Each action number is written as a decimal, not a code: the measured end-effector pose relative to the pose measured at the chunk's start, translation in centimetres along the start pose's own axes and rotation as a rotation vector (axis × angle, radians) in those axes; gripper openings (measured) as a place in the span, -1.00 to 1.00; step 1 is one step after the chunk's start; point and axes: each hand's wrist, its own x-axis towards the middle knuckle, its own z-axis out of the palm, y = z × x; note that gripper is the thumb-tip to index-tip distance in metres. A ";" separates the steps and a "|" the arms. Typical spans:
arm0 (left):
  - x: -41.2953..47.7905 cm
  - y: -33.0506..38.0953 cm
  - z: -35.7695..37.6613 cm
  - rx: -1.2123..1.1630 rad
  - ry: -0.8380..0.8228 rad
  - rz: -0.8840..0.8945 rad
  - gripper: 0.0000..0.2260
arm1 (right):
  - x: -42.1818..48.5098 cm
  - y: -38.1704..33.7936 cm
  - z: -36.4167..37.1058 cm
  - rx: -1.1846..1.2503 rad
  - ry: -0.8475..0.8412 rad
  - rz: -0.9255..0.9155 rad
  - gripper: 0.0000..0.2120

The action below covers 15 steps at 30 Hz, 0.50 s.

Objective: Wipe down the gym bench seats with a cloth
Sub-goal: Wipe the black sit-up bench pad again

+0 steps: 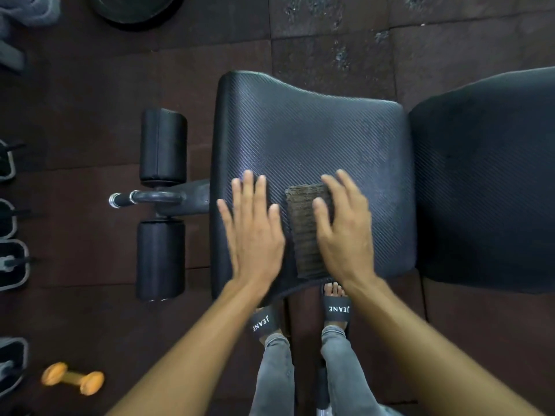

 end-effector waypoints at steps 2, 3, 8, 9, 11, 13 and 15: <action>-0.1 -2.5 -0.7 0.082 -0.061 0.055 -0.51 | -1.8 -1.0 1.6 -0.106 -0.072 -0.012 -0.52; -0.3 -3.3 -0.8 0.115 -0.093 0.090 -0.50 | -2.5 -1.0 2.4 -0.174 -0.088 -0.018 -0.47; -1.2 -5.2 -0.1 0.166 -0.141 0.146 -0.47 | -3.6 -0.1 4.5 -0.397 -0.074 -0.039 -0.31; -1.1 -5.3 0.0 0.160 -0.136 0.150 -0.47 | -3.6 0.1 4.6 -0.398 -0.060 -0.041 -0.32; -1.1 -5.4 0.3 0.152 -0.124 0.162 -0.44 | -3.6 0.3 4.9 -0.393 -0.028 -0.054 -0.35; -1.2 -5.4 0.4 0.150 -0.112 0.171 -0.43 | -3.7 0.6 5.2 -0.392 0.013 -0.077 -0.39; -1.3 -5.4 0.5 0.158 -0.104 0.175 -0.43 | -3.7 0.9 5.5 -0.395 0.073 -0.112 -0.45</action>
